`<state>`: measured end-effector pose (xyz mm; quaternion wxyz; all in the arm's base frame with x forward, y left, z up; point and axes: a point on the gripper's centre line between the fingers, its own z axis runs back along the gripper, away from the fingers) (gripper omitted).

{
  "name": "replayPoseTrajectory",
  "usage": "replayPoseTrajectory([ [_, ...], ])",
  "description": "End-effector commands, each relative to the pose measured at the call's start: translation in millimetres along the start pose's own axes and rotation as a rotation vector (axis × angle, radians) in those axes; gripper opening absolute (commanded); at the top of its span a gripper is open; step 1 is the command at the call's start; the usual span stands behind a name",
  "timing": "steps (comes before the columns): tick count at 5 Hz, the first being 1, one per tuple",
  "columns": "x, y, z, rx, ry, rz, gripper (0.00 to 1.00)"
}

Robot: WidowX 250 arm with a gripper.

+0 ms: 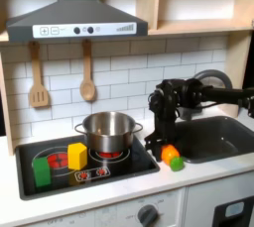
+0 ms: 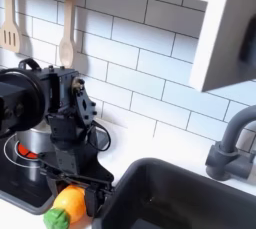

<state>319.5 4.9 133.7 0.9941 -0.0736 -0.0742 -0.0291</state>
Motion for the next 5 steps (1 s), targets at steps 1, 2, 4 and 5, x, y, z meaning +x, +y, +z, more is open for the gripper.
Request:
replayPoseTrajectory([
  [1,3.8,3.7,17.6,-0.021,-0.006,0.0,0.0],
  [2,14.0,5.9,28.7,-0.033,-0.021,0.013,0.0],
  [4,25.0,20.1,49.7,-0.028,-0.061,0.068,0.0],
  [5,36.5,21.8,55.6,-0.041,-0.069,0.085,0.0],
])
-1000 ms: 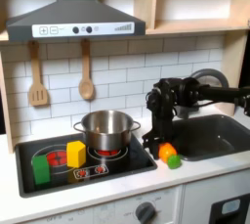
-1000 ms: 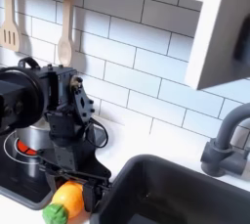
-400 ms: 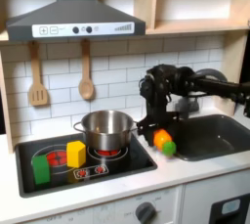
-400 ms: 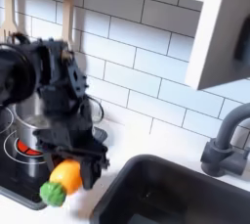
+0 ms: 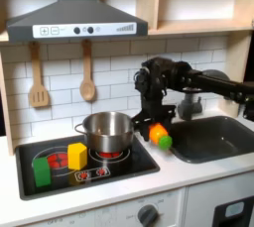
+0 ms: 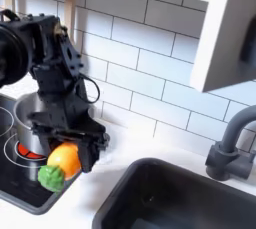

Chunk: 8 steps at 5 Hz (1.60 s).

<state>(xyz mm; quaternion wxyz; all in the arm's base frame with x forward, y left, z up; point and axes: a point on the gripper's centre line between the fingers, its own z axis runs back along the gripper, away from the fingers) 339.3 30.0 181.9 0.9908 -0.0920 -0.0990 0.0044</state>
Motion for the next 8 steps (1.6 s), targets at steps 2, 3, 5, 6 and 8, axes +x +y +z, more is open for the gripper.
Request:
replayPoseTrajectory([
  [2,49.0,11.0,16.2,-0.007,-0.067,0.073,0.0],
  [3,68.2,25.7,12.6,-0.002,-0.073,0.112,0.0],
  [5,86.0,63.3,10.0,0.046,-0.069,0.162,0.0],
  [6,79.2,69.3,8.9,0.077,-0.053,0.142,0.0],
  [8,58.9,63.3,-16.8,0.056,0.031,0.113,0.0],
])
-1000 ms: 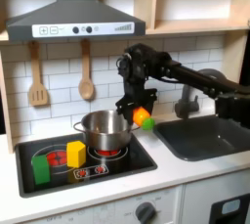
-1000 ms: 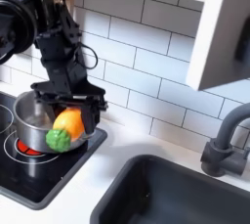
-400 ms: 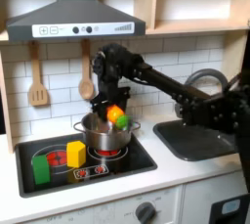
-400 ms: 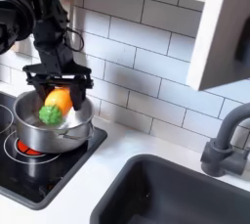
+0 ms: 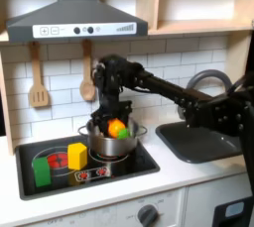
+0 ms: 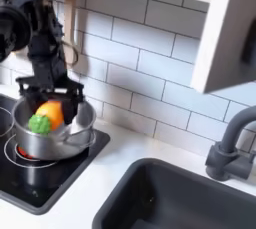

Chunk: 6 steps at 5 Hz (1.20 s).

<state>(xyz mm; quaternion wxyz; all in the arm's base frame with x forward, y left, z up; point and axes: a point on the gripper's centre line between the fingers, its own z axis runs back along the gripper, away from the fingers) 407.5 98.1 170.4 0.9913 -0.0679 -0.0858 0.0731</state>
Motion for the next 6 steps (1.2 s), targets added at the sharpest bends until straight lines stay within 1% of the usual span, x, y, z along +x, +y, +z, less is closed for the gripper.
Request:
replayPoseTrajectory([
  [1,-9.3,-4.1,2.0,-0.005,-0.005,-0.014,0.88],
  [2,-4.5,-3.0,6.5,0.001,-0.025,-0.011,1.0],
  [3,-4.1,-4.7,5.7,-0.011,-0.017,0.0,1.0],
  [4,-0.6,-6.6,13.7,-0.013,-0.038,-0.004,1.0],
  [5,-0.3,-9.6,21.2,-0.03,-0.045,0.008,1.0],
  [6,-5.5,-18.5,25.9,-0.053,-0.043,-0.004,1.0],
])
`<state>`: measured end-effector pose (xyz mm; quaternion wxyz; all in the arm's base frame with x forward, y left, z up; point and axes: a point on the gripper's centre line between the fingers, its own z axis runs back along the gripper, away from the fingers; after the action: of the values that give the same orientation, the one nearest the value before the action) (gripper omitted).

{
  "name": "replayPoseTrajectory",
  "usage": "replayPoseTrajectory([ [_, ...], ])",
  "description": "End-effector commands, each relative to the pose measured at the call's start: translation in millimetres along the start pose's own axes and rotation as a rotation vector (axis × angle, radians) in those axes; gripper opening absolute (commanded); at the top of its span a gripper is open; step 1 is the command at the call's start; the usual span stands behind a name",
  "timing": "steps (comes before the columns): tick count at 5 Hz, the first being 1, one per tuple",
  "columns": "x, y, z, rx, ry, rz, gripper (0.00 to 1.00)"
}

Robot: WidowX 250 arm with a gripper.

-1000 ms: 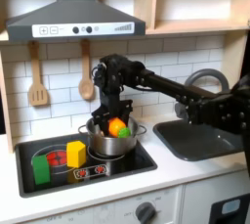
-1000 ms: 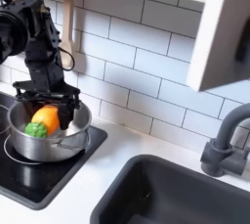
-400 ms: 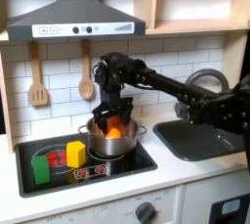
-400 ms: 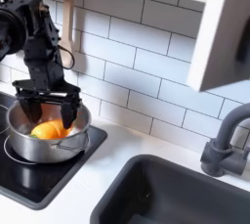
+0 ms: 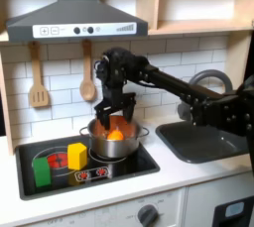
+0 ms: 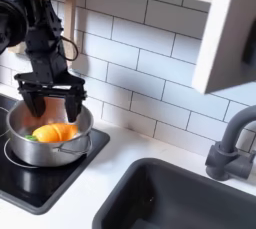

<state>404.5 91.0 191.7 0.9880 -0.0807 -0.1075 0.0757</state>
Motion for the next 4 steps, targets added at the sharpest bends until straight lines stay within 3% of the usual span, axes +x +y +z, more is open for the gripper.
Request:
replayPoseTrajectory([
  [1,-13.7,-15.2,2.0,-0.031,0.013,-0.036,1.0],
  [3,-54.8,-36.7,14.6,-0.045,0.022,-0.11,1.0],
  [4,-76.5,-39.3,19.4,-0.035,0.022,-0.142,1.0],
])
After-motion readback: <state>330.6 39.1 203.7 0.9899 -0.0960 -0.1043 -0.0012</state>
